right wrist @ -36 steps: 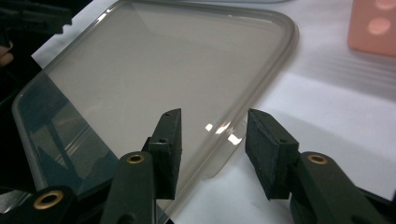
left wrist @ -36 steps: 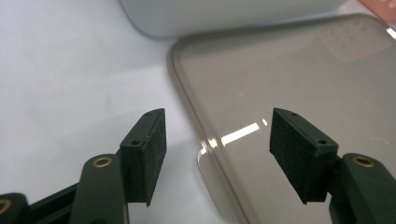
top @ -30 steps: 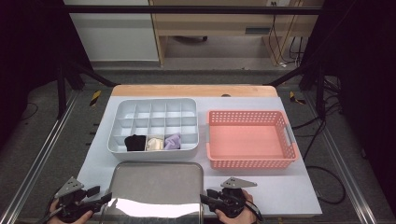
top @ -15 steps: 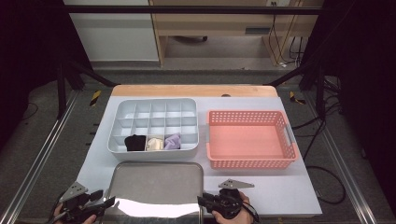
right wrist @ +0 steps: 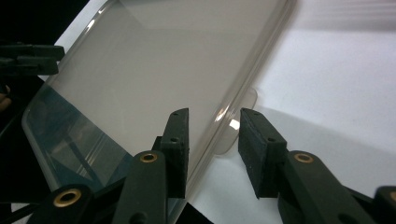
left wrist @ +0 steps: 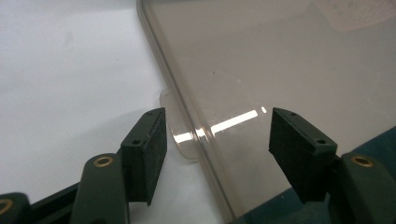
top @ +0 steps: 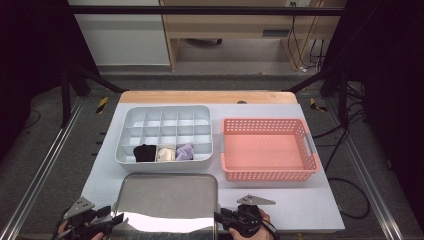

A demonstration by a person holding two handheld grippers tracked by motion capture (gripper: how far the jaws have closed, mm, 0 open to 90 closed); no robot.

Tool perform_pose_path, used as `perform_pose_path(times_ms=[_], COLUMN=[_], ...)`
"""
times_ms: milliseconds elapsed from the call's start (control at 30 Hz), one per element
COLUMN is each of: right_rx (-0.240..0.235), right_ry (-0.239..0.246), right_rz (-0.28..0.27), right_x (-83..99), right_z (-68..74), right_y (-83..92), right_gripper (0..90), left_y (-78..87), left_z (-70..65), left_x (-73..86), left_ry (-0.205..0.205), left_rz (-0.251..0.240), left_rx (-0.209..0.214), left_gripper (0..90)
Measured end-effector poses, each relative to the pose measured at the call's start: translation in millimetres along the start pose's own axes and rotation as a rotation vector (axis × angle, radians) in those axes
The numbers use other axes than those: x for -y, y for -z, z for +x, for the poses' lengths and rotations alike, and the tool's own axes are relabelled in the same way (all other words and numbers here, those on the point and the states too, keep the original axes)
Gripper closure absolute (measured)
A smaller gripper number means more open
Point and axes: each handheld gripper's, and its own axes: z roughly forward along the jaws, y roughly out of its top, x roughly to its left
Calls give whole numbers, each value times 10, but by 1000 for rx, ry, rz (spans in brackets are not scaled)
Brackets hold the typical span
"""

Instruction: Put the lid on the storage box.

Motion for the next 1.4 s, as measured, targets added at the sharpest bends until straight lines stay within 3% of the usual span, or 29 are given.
perform_pose_path(times_ms=[600,700,1000,1067,1400], right_rx=[1,-5,-17,-24,-82], right_ry=[-70,-111,-150,-130,-122], right_rz=[-16,-15,-25,-50,-170], right_x=[29,17,-1,-19,-128], right_z=[5,-8,-25,-5,80], right_y=[5,3,-1,31,168], right_gripper=[639,642,639,632,631], left_y=[-30,-27,-24,-24,-26], left_z=[-52,-49,-49,-47,-49], left_x=[-13,-12,-7,-7,-8], left_ry=[31,33,35,36,34], left_rz=[-3,-6,-8,-9,-7], left_rx=[-31,-33,-37,-37,-38], left_gripper=[358,367,386,388,387])
